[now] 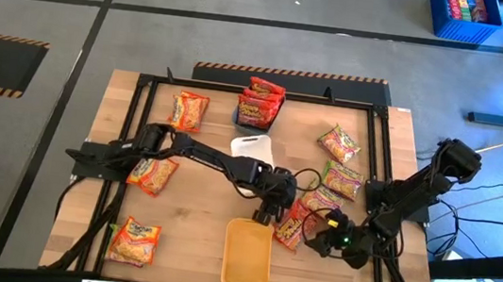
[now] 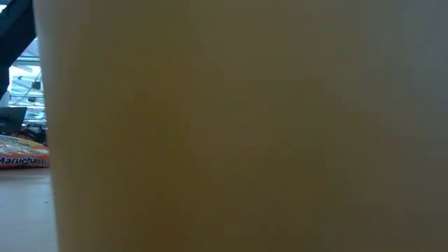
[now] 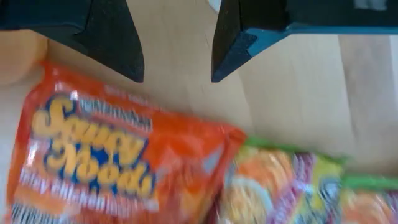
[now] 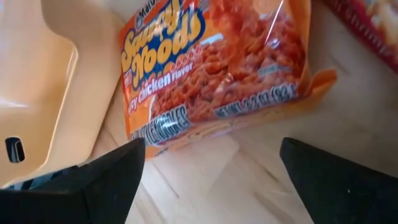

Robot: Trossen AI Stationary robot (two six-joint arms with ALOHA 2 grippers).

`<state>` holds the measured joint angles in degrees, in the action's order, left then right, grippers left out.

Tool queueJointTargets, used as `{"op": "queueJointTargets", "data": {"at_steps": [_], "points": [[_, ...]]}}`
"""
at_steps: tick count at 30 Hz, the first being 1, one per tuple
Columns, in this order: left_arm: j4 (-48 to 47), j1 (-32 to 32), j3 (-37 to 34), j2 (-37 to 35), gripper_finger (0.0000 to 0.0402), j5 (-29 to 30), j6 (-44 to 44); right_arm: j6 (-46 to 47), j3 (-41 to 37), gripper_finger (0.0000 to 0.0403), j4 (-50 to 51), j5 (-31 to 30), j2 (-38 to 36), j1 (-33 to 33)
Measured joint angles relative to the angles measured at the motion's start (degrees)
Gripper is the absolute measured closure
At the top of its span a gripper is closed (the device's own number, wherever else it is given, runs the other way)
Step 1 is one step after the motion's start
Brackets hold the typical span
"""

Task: Sort Maruchan noodles
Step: Put the red noodle pack into the blue bin

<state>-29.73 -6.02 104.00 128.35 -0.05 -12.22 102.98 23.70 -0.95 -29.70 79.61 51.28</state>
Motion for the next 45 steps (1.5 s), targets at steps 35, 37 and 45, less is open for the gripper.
{"op": "queueJointTargets", "data": {"at_steps": [35,37,45], "points": [[6.42,0.00,0.90,6.71,0.0221,-1.34,-3.31,-2.86,-0.04,0.0024,-2.75,-2.64,2.28,-4.10],[6.46,-0.04,0.90,6.71,0.0221,-1.33,-3.28,-1.35,0.09,0.0024,-3.77,-3.43,3.55,-4.04],[6.43,-0.11,0.86,6.71,0.0221,-1.12,-2.85,-0.36,0.00,0.0024,-6.41,-9.21,5.14,-4.00]]}}
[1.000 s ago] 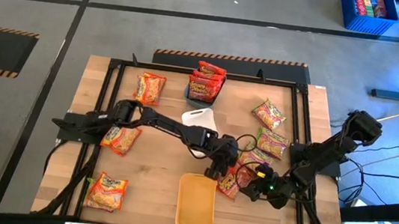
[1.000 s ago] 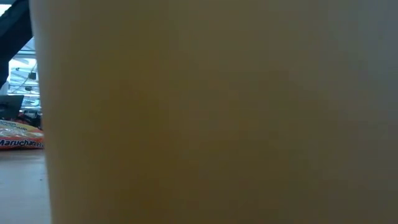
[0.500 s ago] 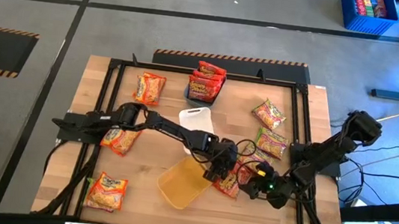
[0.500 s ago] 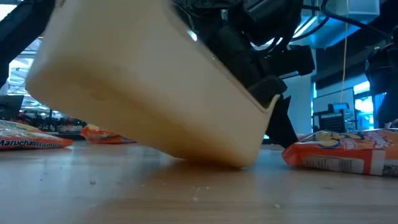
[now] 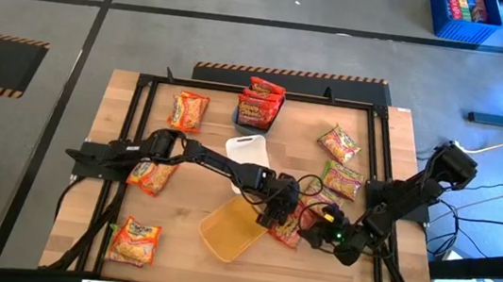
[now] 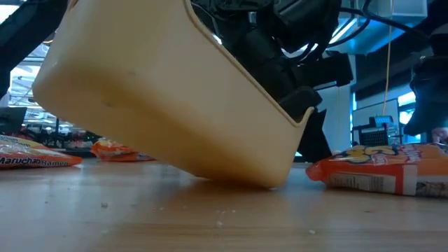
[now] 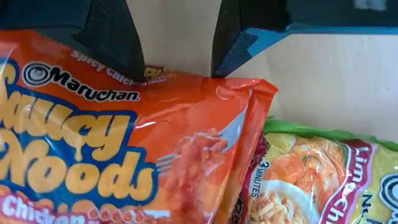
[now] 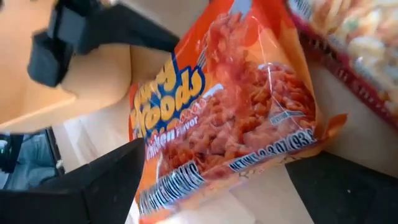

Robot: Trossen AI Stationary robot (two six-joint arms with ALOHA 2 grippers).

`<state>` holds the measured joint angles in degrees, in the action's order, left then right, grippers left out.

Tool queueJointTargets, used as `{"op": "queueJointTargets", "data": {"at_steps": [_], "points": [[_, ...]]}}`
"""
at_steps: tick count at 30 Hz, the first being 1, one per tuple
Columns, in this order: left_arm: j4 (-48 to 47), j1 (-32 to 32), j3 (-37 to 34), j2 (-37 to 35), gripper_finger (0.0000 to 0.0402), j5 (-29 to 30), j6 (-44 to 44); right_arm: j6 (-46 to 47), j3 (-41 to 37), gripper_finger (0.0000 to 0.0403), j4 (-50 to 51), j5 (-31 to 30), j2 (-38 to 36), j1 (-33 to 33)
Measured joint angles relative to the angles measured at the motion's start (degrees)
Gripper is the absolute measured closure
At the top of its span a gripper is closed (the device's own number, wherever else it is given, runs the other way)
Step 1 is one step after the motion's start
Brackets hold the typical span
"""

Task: Sort Maruchan noodles
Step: Put the red noodle pack into the blue bin

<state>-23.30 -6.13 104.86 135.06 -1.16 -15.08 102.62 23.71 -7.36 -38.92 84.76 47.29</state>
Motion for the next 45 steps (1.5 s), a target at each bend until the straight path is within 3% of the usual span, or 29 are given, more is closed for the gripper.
{"op": "queueJointTargets", "data": {"at_steps": [5,9,20,25,33,42,45], "points": [[-0.62,0.13,-0.11,0.00,0.0221,0.99,0.22,-0.85,-0.18,0.0024,0.21,-7.20,0.04,0.00],[-0.45,0.07,-0.13,0.00,0.0221,1.13,0.20,-1.06,-0.16,0.0035,-0.02,-9.13,0.01,-0.02],[-0.25,-0.02,-0.11,0.00,0.0221,3.73,0.18,-1.06,-0.09,0.0146,-0.13,-11.15,-0.05,-0.02],[-0.25,-0.02,-0.11,0.00,0.0221,4.45,1.03,-0.89,-0.07,0.0172,-0.13,-12.29,-0.06,-0.04],[-0.06,-0.49,-0.11,-0.34,0.0221,6.78,1.07,-0.98,-0.02,0.0161,-0.29,-13.18,-0.07,-0.09],[1.06,-0.63,0.00,-0.48,0.0221,7.49,1.03,-1.04,0.08,0.0107,-0.54,-13.88,-0.12,-0.13],[1.06,-0.68,0.00,-0.48,0.0221,7.74,1.08,-0.99,0.08,0.0115,-0.50,-14.49,-0.12,-0.49]]}}
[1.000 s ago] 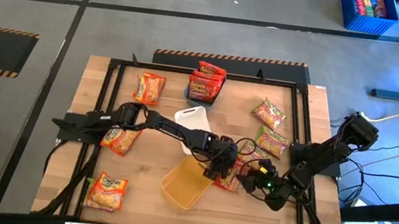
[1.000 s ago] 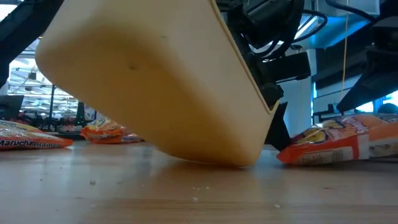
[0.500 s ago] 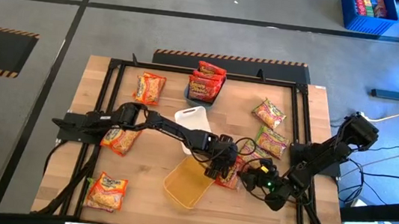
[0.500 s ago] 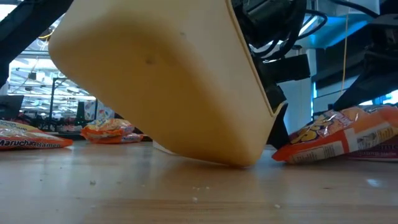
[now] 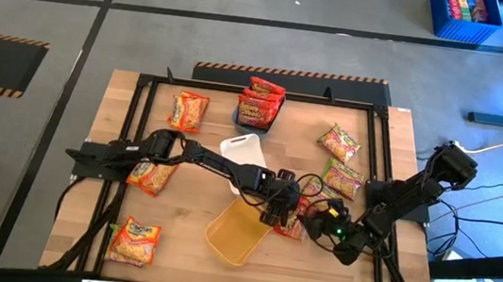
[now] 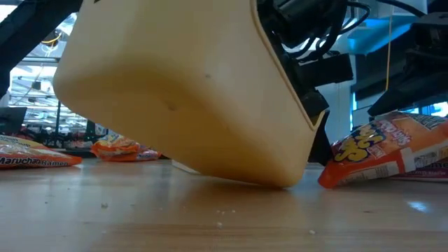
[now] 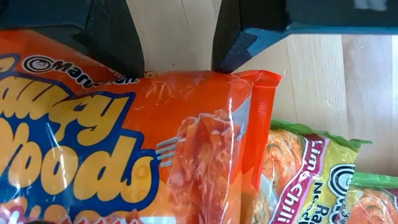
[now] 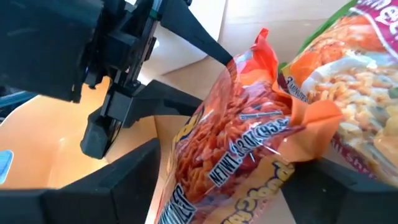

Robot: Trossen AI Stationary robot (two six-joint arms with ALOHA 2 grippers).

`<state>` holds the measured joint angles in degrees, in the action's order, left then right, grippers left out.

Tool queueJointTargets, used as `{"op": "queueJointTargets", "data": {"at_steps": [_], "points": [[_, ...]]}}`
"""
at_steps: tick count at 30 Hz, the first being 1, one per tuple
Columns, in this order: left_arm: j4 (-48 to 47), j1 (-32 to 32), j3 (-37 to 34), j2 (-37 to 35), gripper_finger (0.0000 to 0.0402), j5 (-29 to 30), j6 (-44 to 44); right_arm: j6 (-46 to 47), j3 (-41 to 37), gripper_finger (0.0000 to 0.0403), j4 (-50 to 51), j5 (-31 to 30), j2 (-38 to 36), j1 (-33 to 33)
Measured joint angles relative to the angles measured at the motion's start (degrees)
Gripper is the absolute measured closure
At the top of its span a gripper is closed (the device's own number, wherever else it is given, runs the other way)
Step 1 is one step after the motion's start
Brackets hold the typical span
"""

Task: Sort Maruchan noodles
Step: Put the red noodle pack into the blue bin

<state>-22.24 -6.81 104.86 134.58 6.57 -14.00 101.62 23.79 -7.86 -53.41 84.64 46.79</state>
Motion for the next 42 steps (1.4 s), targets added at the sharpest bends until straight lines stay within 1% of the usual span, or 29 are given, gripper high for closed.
{"op": "queueJointTargets", "data": {"at_steps": [3,8,10,15,20,26,36,42], "points": [[-0.02,0.02,0.00,0.00,0.0221,0.13,0.11,-0.16,0.00,0.0156,0.17,-0.01,0.00,-0.48],[-0.28,-0.02,0.00,-0.12,0.0221,0.53,0.12,-0.06,-0.04,0.0255,0.28,1.03,-0.03,-0.38],[-0.31,-0.04,0.00,-0.13,0.0221,1.18,0.15,-0.17,-0.04,0.0279,0.39,1.14,-0.04,-0.36],[-0.35,-0.22,0.00,-0.13,0.0221,3.36,0.11,-1.22,-0.06,0.0280,0.55,1.15,-0.25,-0.36],[-0.14,-0.96,0.07,-0.13,0.0221,5.64,-0.18,-1.73,-0.07,0.0270,3.51,2.99,-2.87,-0.33],[-0.70,-1.84,0.09,-2.09,0.0221,7.12,-1.25,-5.16,-0.07,0.0284,9.19,4.02,-10.03,-0.30],[-1.23,-1.91,0.07,-7.00,0.0221,10.14,-0.72,-12.58,0.04,0.0284,16.27,2.95,-22.46,-0.27],[-4.96,-1.80,0.11,-11.46,0.0221,12.92,-0.70,-17.09,-0.04,0.0283,18.93,2.34,-28.15,-0.34]]}}
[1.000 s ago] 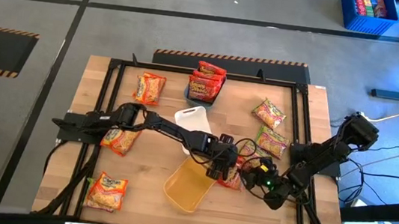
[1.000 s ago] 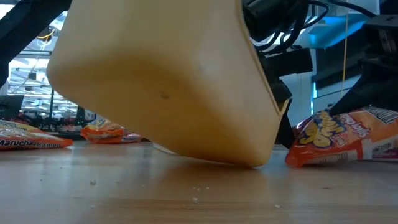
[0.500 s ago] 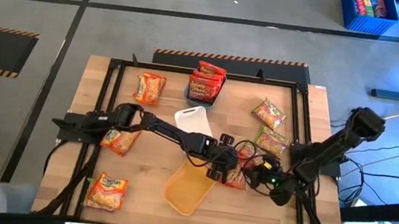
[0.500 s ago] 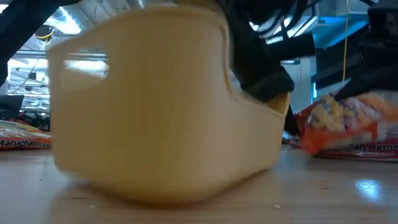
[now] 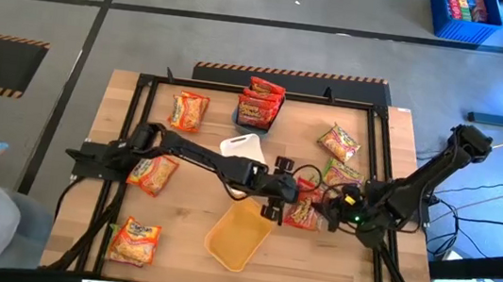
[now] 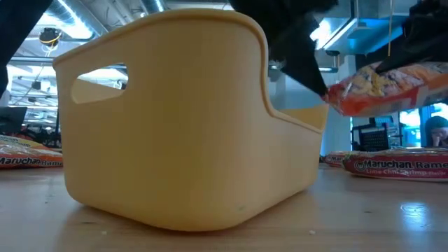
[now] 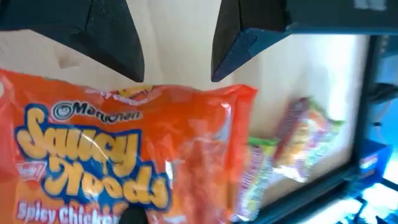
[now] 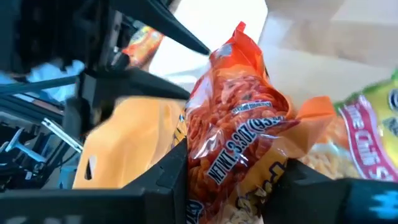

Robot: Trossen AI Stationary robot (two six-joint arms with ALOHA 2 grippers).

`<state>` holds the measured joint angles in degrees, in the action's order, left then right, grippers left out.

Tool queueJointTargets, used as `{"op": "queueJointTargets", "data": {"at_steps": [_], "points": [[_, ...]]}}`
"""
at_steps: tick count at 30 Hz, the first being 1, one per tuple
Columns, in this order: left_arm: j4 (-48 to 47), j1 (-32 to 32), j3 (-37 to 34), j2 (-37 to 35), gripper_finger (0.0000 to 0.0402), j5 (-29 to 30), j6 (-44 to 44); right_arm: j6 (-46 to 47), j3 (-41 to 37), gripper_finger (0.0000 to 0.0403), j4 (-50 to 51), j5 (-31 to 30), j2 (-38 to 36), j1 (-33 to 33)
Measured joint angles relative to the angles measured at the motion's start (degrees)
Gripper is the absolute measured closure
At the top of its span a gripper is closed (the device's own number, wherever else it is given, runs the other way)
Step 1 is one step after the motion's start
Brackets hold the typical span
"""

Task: Sort Maruchan noodles
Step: Put the red noodle pack into the blue bin

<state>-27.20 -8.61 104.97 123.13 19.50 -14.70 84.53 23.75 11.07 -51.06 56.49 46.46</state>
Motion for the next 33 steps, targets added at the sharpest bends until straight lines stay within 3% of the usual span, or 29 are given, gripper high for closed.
{"op": "queueJointTargets", "data": {"at_steps": [6,13,17,26,33], "points": [[1.03,1.28,-5.66,-6.99,0.0221,1.17,2.53,-2.62,-0.07,0.0283,1.71,-0.49,-2.08,-0.04],[16.72,1.36,-24.80,-20.17,0.0221,0.07,4.36,-4.92,-0.04,0.0283,1.59,0.23,-2.39,-3.17],[22.13,1.32,-32.77,-27.18,0.0221,-0.80,5.30,-12.47,-0.07,0.0283,-2.00,5.35,-4.45,-7.83],[22.78,3.88,-43.91,-37.54,0.0221,-1.91,6.64,-35.66,-0.04,0.0283,-6.06,15.51,-13.18,-23.04],[33.26,9.53,-54.31,-42.04,0.0221,-11.55,10.25,-55.91,-0.02,0.0283,-18.61,34.18,-12.47,-40.41]]}}
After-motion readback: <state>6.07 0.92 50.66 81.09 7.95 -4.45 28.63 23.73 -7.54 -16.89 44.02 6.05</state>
